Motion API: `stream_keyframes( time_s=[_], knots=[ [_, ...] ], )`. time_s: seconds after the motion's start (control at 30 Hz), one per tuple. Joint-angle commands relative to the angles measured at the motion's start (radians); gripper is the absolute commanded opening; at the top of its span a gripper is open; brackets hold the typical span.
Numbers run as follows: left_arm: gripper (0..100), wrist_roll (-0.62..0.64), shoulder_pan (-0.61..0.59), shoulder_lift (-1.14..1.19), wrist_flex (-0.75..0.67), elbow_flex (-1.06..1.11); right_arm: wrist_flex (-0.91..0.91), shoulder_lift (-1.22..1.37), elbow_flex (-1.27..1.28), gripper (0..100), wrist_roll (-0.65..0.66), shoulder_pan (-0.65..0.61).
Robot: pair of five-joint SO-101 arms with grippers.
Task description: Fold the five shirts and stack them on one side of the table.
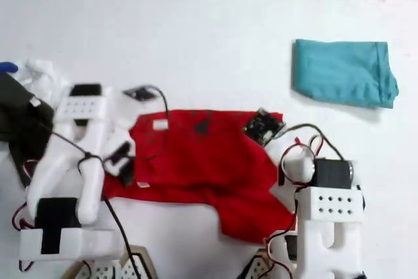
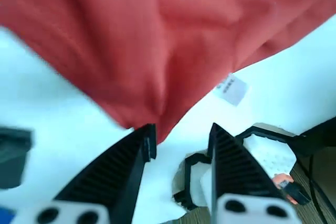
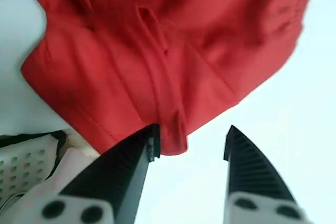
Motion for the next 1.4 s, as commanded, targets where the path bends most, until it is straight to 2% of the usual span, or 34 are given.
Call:
stream_keyframes(
  time_s=[0.0,0.07,0.17,0.23,0.3,0.4,0.63,0.8,1.07,1.37],
  knots=[
    [19,-0.038,-0.08,-0.037,0.087,-0.269,-0.007,0.015,-0.14,20.4,-0.002,0.008],
    [17,-0.021,-0.107,-0.032,0.083,-0.369,-0.087,0.021,-0.17,17.4,-0.038,0.005],
    [1,0.04,-0.064,0.011,0.064,-0.415,-0.248,0.035,-0.164,0.1,-0.158,-0.027],
    [5,0.091,-0.009,0.071,0.048,-0.412,-0.303,0.082,-0.153,4.3,-0.198,-0.07],
    [2,0.127,0.048,0.147,0.017,-0.421,-0.355,0.166,-0.146,1.3,-0.221,-0.114],
    [3,0.183,0.092,0.265,-0.081,-0.42,-0.455,0.326,-0.146,1.9,-0.272,-0.136],
    [3,0.183,0.049,0.506,-0.244,-0.446,-0.605,0.659,-0.149,1.9,-0.284,-0.13],
    [3,0.19,-0.018,0.669,-0.295,-0.587,-0.754,0.845,-0.15,1.9,-0.276,-0.104],
    [3,0.226,-0.087,0.918,-0.229,-0.944,-0.808,1.093,-0.348,1.8,-0.275,0.005],
    [3,0.255,-0.035,1.138,0.021,-1.412,-0.662,1.262,-0.631,1.8,-0.284,0.012]
  ],
)
